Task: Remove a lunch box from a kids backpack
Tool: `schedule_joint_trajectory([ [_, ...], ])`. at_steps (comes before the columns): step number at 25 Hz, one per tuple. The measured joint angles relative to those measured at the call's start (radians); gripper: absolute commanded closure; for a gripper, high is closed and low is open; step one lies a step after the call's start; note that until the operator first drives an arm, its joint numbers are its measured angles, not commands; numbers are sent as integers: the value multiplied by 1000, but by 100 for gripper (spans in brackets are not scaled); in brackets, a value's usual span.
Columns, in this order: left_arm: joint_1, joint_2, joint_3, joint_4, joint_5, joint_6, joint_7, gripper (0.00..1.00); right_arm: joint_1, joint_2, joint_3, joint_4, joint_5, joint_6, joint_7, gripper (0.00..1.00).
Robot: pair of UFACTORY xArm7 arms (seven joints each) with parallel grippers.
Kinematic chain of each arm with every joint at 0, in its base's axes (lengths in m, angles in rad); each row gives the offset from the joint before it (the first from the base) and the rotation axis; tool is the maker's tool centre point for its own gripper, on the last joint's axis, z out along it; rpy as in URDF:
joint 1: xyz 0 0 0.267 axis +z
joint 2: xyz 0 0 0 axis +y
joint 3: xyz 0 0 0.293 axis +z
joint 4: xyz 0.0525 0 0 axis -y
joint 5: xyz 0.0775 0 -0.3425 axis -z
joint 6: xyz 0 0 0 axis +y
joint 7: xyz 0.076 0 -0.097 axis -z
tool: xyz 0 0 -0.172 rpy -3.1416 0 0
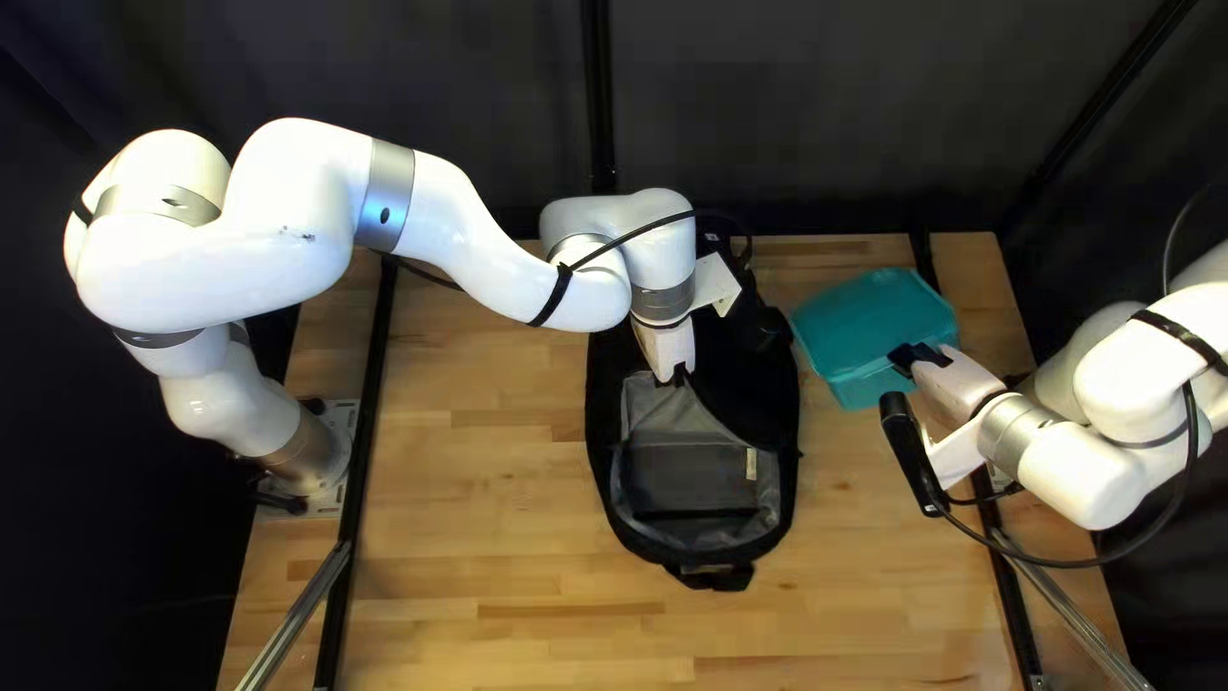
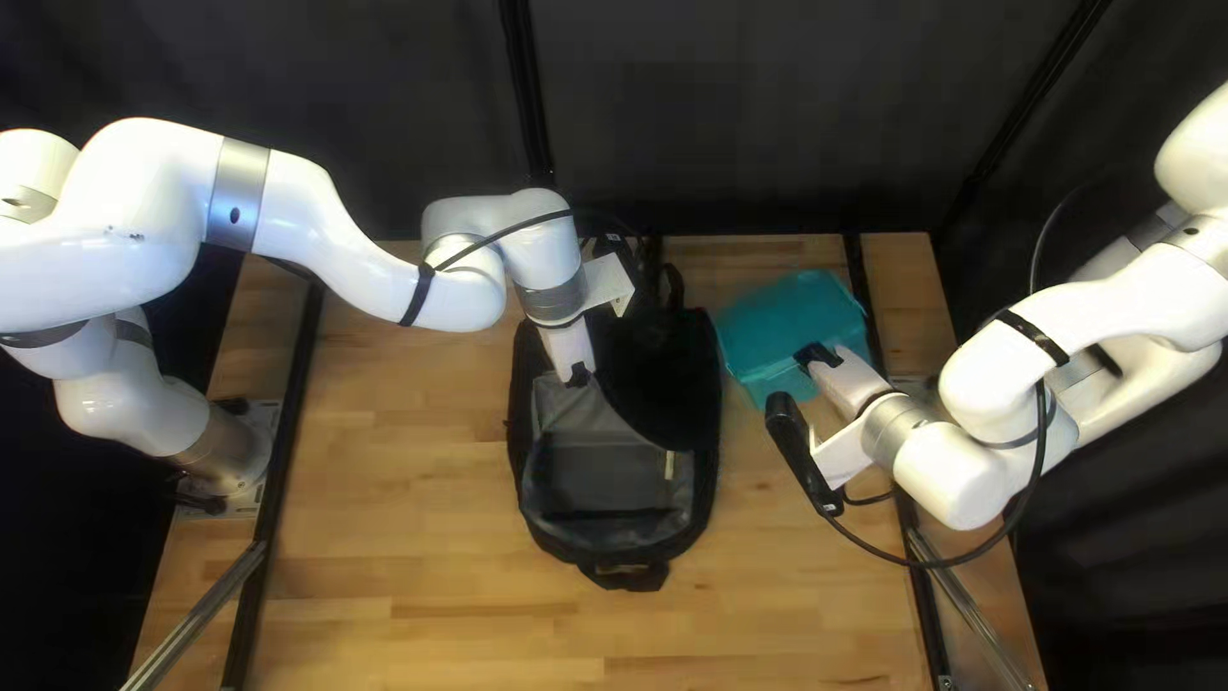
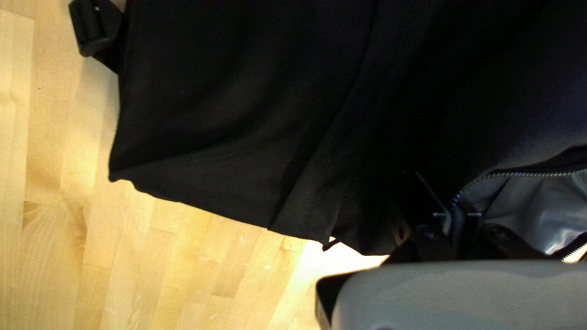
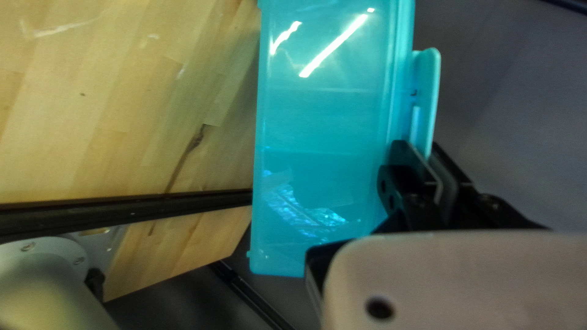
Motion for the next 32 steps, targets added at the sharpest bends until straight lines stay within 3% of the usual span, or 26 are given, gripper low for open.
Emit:
schedule_joint_trajectory([
  [2, 0, 0, 0, 0, 0, 0, 0, 100, 6, -4, 5, -6, 6, -1, 9, 100],
  [3, 0, 0, 0, 0, 0, 0, 0, 100, 7, -2, 8, -6, 8, -3, 14, 76],
  [4, 0, 0, 0, 0, 0, 0, 0, 100, 8, 1, 10, -6, 10, -5, 18, 0],
  [13, 0, 0, 0, 0, 0, 0, 0, 100, 27, 82, 63, 7, 49, -52, 124, 0],
  [19, 0, 0, 0, 0, 0, 0, 0, 100, 21, 77, 54, 32, 51, -36, 103, 0],
  [26, 0, 0, 0, 0, 0, 0, 0, 100, -1, -71, -35, 80, 22, 87, -86, 0],
  [32, 0, 0, 0, 0, 0, 0, 0, 100, -72, -185, -164, 162, -48, 193, -258, 0],
])
